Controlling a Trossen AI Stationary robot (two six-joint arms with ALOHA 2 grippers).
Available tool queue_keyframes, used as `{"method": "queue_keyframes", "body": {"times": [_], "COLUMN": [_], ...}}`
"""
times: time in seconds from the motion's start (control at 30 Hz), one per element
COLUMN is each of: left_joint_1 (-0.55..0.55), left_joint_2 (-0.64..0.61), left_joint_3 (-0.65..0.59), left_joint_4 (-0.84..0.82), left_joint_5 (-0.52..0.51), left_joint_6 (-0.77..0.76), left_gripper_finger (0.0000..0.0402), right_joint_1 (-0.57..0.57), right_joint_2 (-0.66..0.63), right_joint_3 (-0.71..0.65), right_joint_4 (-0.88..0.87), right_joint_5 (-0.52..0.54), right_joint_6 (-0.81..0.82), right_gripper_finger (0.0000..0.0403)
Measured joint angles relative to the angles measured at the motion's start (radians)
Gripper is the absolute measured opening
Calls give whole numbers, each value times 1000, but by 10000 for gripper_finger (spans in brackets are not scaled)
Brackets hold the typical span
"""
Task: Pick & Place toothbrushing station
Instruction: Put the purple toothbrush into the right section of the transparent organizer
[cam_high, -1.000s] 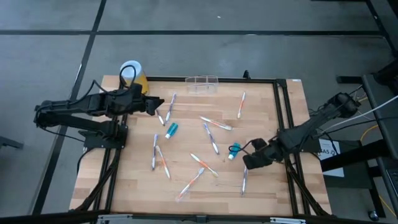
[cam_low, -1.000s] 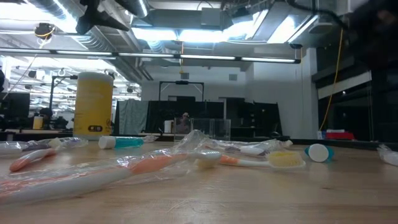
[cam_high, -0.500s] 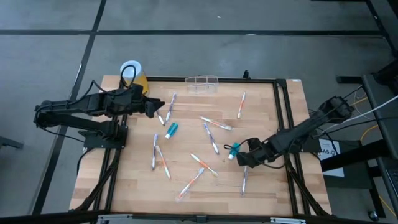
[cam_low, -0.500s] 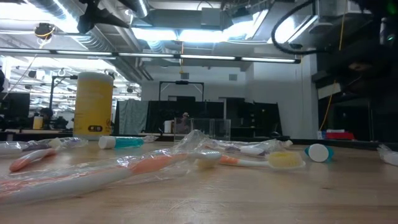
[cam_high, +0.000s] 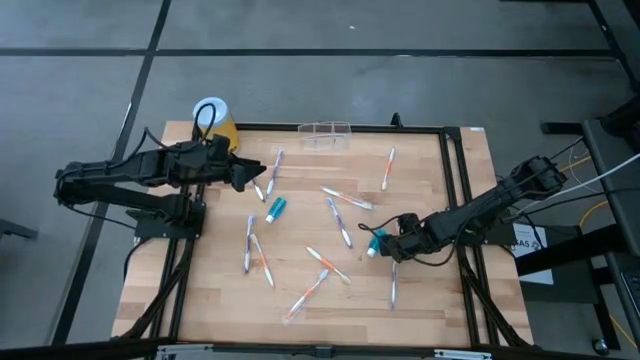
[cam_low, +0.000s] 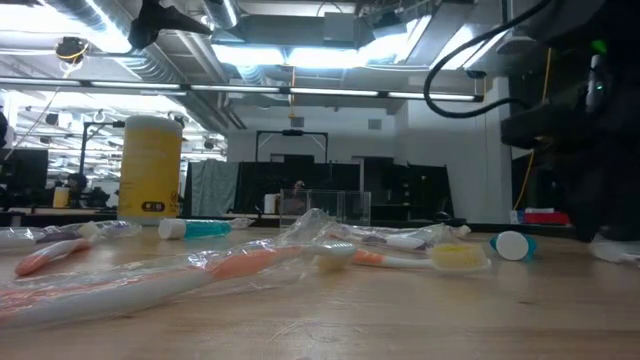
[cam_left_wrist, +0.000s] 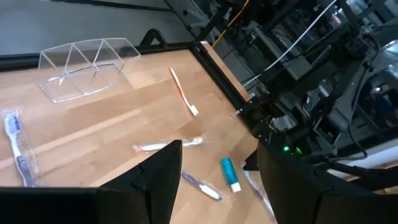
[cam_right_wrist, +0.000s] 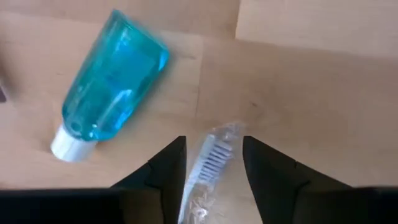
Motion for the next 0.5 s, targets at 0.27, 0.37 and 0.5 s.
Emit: {"method": "queue_keyframes", "body": {"times": [0.27, 0.37, 0.5], "left_joint_1": [0, 0, 0], "left_joint_2": [-16, -24, -35], "left_joint_3": [0, 0, 0], "left_joint_4": [-2, -2, -2], "left_joint_5": [0, 0, 0], "left_joint_6": [7, 7, 6], "left_gripper_finger": [205, 205, 205], "right_joint_1": [-23, -27, -42], "right_joint_2": [48, 59, 58], "right_joint_3": [0, 3, 23], "right_joint_4": [62, 113, 146], "right_joint_5": [2, 24, 108], "right_joint_6": [-46, -65, -95], "right_gripper_finger": [30, 10, 4]}}
